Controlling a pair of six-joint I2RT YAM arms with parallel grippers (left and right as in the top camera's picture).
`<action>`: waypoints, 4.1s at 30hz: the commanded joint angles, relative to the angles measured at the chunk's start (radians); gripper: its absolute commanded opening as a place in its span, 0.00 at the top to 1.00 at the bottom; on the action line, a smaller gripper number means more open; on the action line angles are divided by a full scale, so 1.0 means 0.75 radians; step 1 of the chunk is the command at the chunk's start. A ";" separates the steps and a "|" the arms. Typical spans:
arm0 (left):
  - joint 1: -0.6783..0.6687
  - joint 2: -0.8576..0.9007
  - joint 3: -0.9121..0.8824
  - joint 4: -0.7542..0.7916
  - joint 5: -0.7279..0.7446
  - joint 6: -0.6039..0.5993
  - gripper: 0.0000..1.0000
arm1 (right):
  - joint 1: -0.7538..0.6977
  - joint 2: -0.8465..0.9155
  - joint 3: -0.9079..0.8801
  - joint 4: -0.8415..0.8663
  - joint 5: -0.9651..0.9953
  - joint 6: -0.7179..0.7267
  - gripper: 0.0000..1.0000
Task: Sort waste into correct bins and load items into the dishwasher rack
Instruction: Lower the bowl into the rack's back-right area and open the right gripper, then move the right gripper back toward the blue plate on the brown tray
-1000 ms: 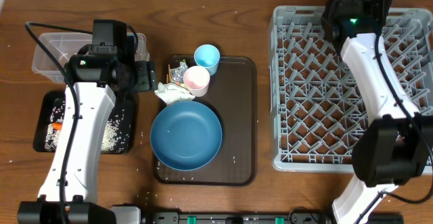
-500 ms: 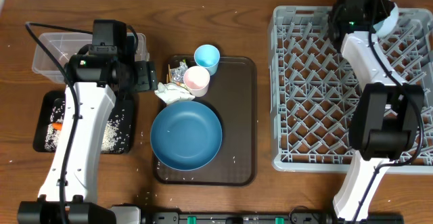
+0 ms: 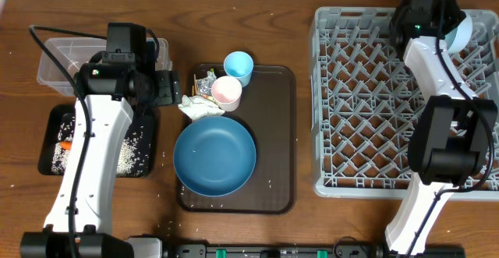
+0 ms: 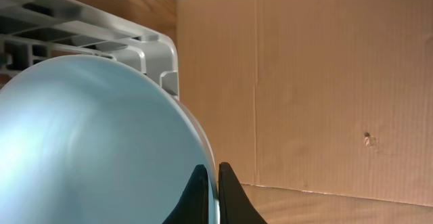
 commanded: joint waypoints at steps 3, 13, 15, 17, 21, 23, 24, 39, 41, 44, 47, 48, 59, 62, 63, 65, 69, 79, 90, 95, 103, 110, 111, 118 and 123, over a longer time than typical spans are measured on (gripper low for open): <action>0.006 0.005 0.006 -0.003 -0.015 -0.003 0.17 | 0.038 0.018 0.007 -0.039 -0.057 0.035 0.99; 0.006 0.005 0.006 -0.003 -0.015 -0.003 0.16 | 0.108 0.018 0.006 -0.174 -0.119 0.101 0.99; 0.006 0.005 0.006 -0.003 -0.015 -0.003 0.17 | 0.118 0.018 0.006 -0.183 -0.121 0.104 0.99; 0.006 0.005 0.006 -0.003 -0.015 -0.003 0.17 | 0.130 0.018 0.006 -0.190 -0.121 0.104 0.96; 0.006 0.005 0.006 -0.003 -0.015 -0.003 0.16 | 0.171 0.018 0.006 -0.220 -0.121 0.104 0.47; 0.006 0.005 0.006 -0.003 -0.015 -0.003 0.16 | 0.195 0.018 0.006 -0.223 -0.121 0.105 0.41; 0.006 0.005 0.006 -0.002 -0.015 -0.003 0.17 | 0.209 0.018 0.006 -0.223 -0.121 0.115 0.39; 0.006 0.005 0.006 -0.003 -0.015 -0.003 0.16 | 0.351 0.007 0.007 -0.168 -0.152 0.420 0.24; 0.006 0.005 0.006 -0.003 -0.015 -0.003 0.16 | 0.346 -0.007 0.007 -0.171 -0.138 0.526 0.20; 0.006 0.005 0.006 -0.003 -0.015 -0.003 0.16 | 0.321 -0.037 0.007 -0.177 -0.100 0.682 0.16; 0.006 0.005 0.006 -0.003 -0.015 -0.003 0.16 | 0.279 -0.081 0.007 -0.246 -0.101 0.863 0.09; 0.006 0.005 0.006 -0.003 -0.015 -0.003 0.16 | 0.262 -0.099 0.007 -0.285 -0.107 0.927 0.08; 0.006 0.005 0.006 -0.002 -0.015 -0.003 0.16 | -0.039 -0.301 0.007 -0.678 -1.050 1.362 0.01; 0.006 0.005 0.006 -0.002 -0.015 -0.003 0.16 | -0.131 -0.317 0.007 -0.689 -1.313 1.398 0.04; 0.006 0.005 0.006 -0.003 -0.015 -0.003 0.16 | -0.156 -0.317 0.007 -0.694 -1.366 1.415 0.05; 0.006 0.005 0.006 -0.003 -0.015 -0.003 0.16 | -0.210 -0.315 0.007 -0.704 -1.469 1.447 0.08; 0.006 0.005 0.006 -0.002 -0.015 -0.003 0.16 | -0.285 -0.313 0.007 -0.735 -1.585 1.448 0.12; 0.006 0.005 0.006 -0.003 -0.015 -0.003 0.16 | -0.303 -0.311 0.007 -0.747 -1.692 1.340 0.40; 0.006 0.005 0.006 -0.003 -0.015 -0.003 0.16 | -0.263 -0.272 0.007 -0.804 -1.833 1.217 0.37; 0.006 0.005 0.006 -0.003 -0.015 -0.003 0.16 | -0.230 -0.274 0.007 -0.821 -1.902 1.170 0.32; 0.006 0.005 0.006 -0.003 -0.015 -0.003 0.16 | -0.197 -0.366 0.009 -0.829 -1.962 1.171 0.25; 0.006 0.005 0.006 -0.002 -0.015 -0.003 0.16 | -0.118 -0.525 0.008 -0.869 -1.959 1.170 0.01; 0.006 0.005 0.006 -0.002 -0.015 -0.003 0.16 | -0.096 -0.541 0.009 -0.879 -1.958 1.170 0.01; 0.006 0.005 0.006 0.005 -0.015 -0.003 0.16 | 0.081 -0.547 0.008 -0.979 -1.955 1.170 0.01; 0.006 0.005 0.006 0.004 -0.015 -0.003 0.16 | 0.237 -0.510 0.006 -1.009 -2.013 1.170 0.01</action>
